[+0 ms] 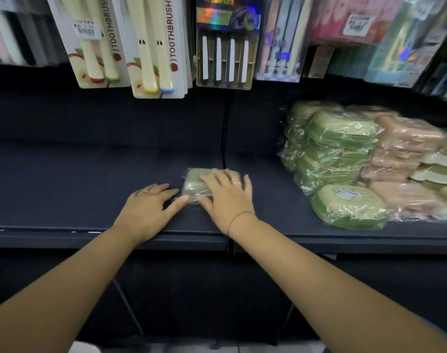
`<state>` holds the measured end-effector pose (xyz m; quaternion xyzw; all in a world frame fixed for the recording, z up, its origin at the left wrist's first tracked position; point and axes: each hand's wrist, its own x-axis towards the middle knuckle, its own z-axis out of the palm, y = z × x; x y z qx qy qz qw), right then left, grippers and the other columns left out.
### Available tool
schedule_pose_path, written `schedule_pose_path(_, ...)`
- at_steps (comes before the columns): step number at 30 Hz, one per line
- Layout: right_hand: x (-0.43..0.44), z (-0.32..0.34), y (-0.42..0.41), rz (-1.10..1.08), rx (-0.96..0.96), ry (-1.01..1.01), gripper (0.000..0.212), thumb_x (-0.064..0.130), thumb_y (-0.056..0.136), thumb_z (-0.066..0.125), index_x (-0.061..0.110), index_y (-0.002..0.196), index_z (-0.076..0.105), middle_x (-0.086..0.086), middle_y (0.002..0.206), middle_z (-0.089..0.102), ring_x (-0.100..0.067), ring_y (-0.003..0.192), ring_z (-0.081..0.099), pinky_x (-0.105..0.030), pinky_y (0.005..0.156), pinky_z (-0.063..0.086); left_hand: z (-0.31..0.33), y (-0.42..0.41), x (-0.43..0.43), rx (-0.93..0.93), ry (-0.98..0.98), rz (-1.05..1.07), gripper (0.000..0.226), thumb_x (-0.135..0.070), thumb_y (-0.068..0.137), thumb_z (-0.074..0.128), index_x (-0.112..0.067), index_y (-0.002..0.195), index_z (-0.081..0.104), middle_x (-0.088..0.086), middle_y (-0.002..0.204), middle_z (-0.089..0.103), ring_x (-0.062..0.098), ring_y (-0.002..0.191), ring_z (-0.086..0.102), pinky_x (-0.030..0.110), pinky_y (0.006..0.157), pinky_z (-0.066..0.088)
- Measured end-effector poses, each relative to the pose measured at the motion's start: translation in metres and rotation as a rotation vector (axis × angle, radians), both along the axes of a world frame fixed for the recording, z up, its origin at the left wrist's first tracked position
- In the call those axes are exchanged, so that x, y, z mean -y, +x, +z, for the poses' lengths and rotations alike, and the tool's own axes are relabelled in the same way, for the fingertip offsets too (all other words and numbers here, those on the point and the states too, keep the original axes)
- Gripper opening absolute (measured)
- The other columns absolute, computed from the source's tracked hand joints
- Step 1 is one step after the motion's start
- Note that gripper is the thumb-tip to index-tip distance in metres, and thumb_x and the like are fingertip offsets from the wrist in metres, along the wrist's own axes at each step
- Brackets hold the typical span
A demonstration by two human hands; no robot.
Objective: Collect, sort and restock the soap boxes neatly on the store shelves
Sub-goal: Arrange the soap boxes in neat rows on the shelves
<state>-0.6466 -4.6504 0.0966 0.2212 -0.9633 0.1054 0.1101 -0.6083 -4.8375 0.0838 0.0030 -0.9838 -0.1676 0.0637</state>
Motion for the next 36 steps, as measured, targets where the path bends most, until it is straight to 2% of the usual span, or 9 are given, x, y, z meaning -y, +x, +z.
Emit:
schedule_pose_path(3,-0.035,0.0,-0.039,-0.156,-0.054,-0.02,0.038,0.038,0.1,0.041,0.03,0.137,0.04,0.008,0.151,0.034,-0.021,0.143,0.018,-0.054,0.117,0.002,0.0,0.0,-0.001,0.051,-0.036,0.008,0.097,-0.089,0.075,0.005,-0.035,0.149,0.036,-0.009,0.159,0.025,0.012,0.149,0.015,0.035,0.121,0.01)
schedule_pose_path(7,-0.075,-0.003,-0.1,-0.282,0.012,-0.061,0.042,0.03,0.101,0.039,0.026,0.143,0.034,0.004,0.156,0.027,-0.023,0.146,0.013,-0.053,0.118,0.004,0.002,0.0,-0.003,0.089,-0.054,0.005,0.094,-0.079,0.072,0.003,-0.035,0.152,0.027,-0.012,0.162,0.017,0.009,0.149,0.007,0.036,0.122,0.002)
schedule_pose_path(13,-0.076,-0.007,-0.161,-0.245,0.073,-0.114,0.055,0.053,0.098,0.036,0.027,0.146,0.029,0.002,0.159,0.021,-0.022,0.149,0.003,-0.052,0.118,-0.008,-0.002,-0.008,-0.001,0.172,-0.152,-0.007,0.096,-0.083,0.071,-0.001,-0.037,0.155,0.006,-0.014,0.163,0.0,0.007,0.149,-0.005,0.038,0.122,-0.004)
schedule_pose_path(17,-0.072,-0.01,-0.179,-0.26,0.048,-0.134,0.052,0.053,0.097,0.038,0.027,0.142,0.033,0.0,0.154,0.027,-0.024,0.147,0.006,-0.053,0.118,-0.01,-0.004,-0.007,0.001,0.167,-0.174,-0.007,0.107,-0.09,0.062,-0.011,-0.038,0.155,0.004,-0.015,0.163,-0.002,0.007,0.149,-0.006,0.038,0.122,-0.005)
schedule_pose_path(23,-0.073,-0.009,-0.178,-0.261,0.037,-0.088,0.054,0.055,0.097,0.034,0.027,0.143,0.031,-0.002,0.157,0.022,-0.024,0.148,0.003,-0.054,0.117,-0.01,0.001,-0.005,-0.002,0.193,-0.168,-0.002,0.092,-0.081,0.075,0.004,-0.036,0.156,0.006,-0.014,0.163,-0.002,0.007,0.149,-0.006,0.04,0.122,-0.004)
schedule_pose_path(27,-0.067,0.002,-0.149,-0.27,0.053,-0.109,0.063,0.057,0.097,0.033,0.026,0.151,0.022,-0.005,0.163,0.004,-0.022,0.149,-0.004,-0.053,0.117,-0.013,0.0,-0.003,-0.002,0.142,-0.129,0.018,0.075,-0.071,0.092,0.022,-0.032,0.156,0.016,-0.011,0.163,0.007,0.008,0.15,0.002,0.039,0.122,-0.001)
schedule_pose_path(30,-0.046,0.0,-0.088,-0.158,0.111,-0.217,0.067,0.057,0.098,0.034,0.026,0.153,0.016,-0.006,0.162,0.003,-0.023,0.149,-0.001,-0.048,0.117,-0.01,-0.002,0.007,-0.001,0.007,-0.048,0.05,0.064,-0.059,0.098,0.032,-0.022,0.15,0.036,-0.002,0.159,0.029,0.015,0.147,0.022,0.035,0.12,0.014)
schedule_pose_path(33,-0.02,-0.012,0.006,0.12,0.144,-0.336,0.067,0.056,0.096,0.04,0.021,0.151,0.024,-0.007,0.16,0.014,-0.022,0.148,0.007,-0.04,0.12,0.001,-0.01,0.041,-0.001,-0.196,0.07,0.048,0.05,-0.045,0.101,0.042,-0.013,0.137,0.054,0.005,0.141,0.054,0.023,0.132,0.047,0.036,0.111,0.033)
schedule_pose_path(36,-0.005,-0.031,0.112,0.476,0.134,-0.437,0.062,0.052,0.093,0.042,0.013,0.142,0.042,-0.007,0.15,0.034,-0.018,0.14,0.026,-0.023,0.116,0.014,-0.023,0.118,0.0,-0.449,0.03,-0.11,0.043,-0.038,0.098,0.046,-0.009,0.125,0.062,0.008,0.128,0.061,0.024,0.122,0.052,0.037,0.104,0.036)
